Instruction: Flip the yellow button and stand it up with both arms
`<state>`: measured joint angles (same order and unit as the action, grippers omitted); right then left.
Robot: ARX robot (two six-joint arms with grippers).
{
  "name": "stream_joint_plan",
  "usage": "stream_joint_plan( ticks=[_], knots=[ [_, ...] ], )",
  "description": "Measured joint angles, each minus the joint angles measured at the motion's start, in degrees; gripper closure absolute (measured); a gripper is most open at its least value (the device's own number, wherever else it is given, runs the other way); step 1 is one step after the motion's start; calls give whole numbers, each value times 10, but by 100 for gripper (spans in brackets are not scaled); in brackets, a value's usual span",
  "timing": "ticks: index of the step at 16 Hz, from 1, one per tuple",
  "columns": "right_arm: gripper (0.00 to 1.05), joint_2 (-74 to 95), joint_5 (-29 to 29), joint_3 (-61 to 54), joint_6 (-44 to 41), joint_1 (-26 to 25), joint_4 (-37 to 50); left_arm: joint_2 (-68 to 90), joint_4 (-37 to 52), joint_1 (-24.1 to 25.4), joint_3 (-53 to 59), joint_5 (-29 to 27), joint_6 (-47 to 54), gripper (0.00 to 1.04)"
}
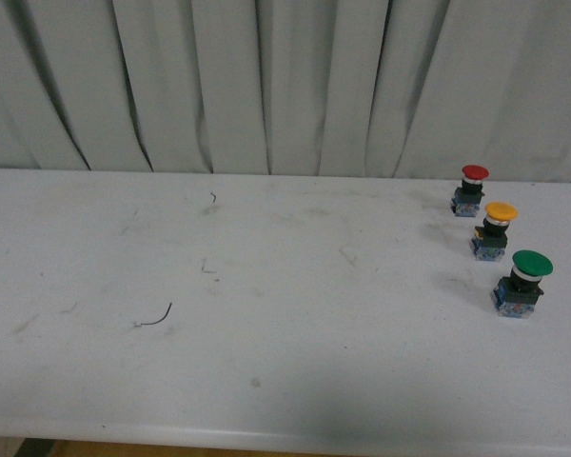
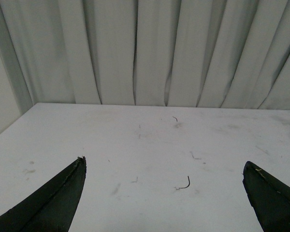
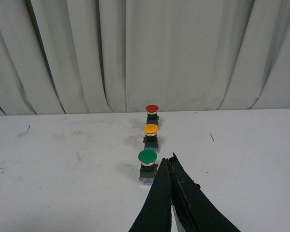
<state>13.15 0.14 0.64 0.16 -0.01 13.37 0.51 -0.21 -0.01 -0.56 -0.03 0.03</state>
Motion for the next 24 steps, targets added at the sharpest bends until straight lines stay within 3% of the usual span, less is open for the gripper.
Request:
stream_joint_plan(
  ticks=[7,8,10,12,16,17,24],
  knots=[
    [103,-28,0,0,0,0,-28,0,0,0,0,0,0,7],
    [103,-89,-2,0,0,0,-122,0,0,0,0,0,0,7],
    [103,-129,-2,0,0,0,-136,0,0,0,0,0,0,7],
    [54,-129,-2,0,0,0,-136,0,0,0,0,0,0,7],
    [10,-129,-2,0,0,0,-135,0,0,0,0,0,0,7],
    [4,-129,-2,0,0,0,-136,0,0,0,0,0,0,7],
    [6,-129,-2,0,0,0,-135,0,0,0,0,0,0,7]
  ],
)
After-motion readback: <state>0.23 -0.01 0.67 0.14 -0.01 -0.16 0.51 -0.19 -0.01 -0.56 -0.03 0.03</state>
